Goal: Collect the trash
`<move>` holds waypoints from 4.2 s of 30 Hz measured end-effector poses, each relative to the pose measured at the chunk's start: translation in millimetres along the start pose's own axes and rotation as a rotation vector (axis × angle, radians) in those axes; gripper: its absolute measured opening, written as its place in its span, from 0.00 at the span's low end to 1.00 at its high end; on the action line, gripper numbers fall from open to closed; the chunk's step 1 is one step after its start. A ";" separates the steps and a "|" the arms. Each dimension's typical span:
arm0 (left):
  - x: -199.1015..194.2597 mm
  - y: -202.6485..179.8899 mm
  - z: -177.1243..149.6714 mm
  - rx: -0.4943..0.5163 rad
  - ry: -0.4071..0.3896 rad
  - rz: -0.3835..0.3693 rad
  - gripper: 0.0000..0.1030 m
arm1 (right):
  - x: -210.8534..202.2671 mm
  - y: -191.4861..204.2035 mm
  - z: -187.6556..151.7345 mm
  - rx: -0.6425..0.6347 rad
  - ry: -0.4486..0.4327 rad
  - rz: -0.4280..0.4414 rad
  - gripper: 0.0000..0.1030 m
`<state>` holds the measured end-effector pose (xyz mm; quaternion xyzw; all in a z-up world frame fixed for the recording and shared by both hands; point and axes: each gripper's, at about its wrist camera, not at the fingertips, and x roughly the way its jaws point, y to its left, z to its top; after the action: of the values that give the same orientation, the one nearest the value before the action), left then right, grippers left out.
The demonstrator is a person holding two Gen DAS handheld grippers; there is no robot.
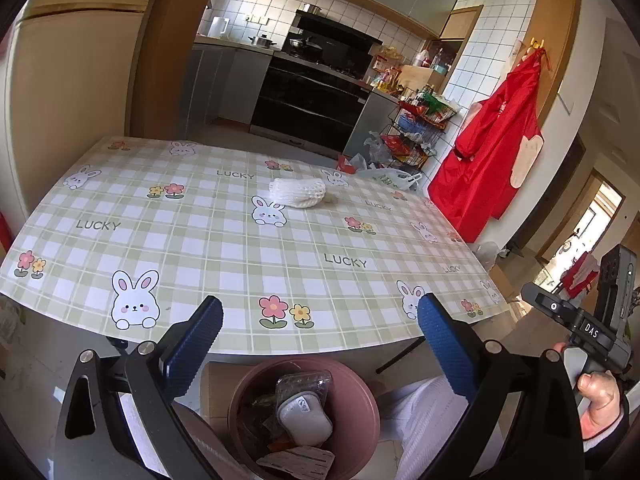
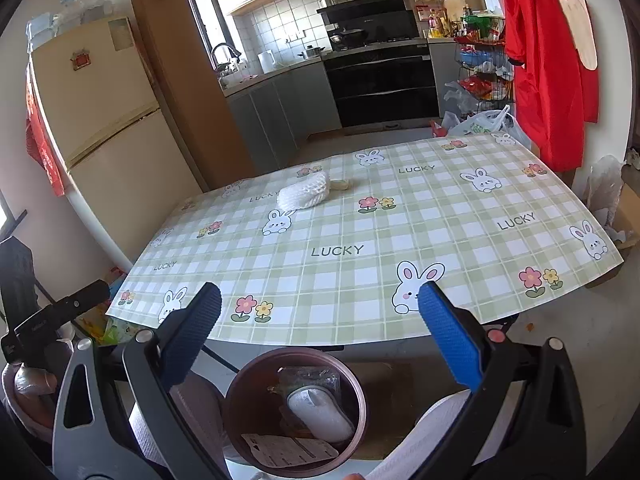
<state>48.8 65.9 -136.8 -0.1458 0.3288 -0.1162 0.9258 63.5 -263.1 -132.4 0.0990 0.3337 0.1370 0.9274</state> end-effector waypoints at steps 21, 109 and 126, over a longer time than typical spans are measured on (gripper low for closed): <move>129.4 3.0 60.2 0.302 0.056 0.034 0.93 | 85.8 -52.6 12.3 0.068 0.087 -0.065 0.94; 91.7 167.6 44.3 -0.330 -0.126 -0.033 0.29 | 369.0 38.0 122.0 -0.407 0.321 0.039 0.17; -6.5 79.4 28.3 -0.224 -0.168 -0.113 0.29 | 163.4 49.5 83.8 -0.290 0.089 0.065 0.17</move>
<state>71.5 147.3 -139.6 -0.2757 0.2524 -0.1180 0.9200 229.3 -171.9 -151.9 -0.0311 0.3477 0.2180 0.9114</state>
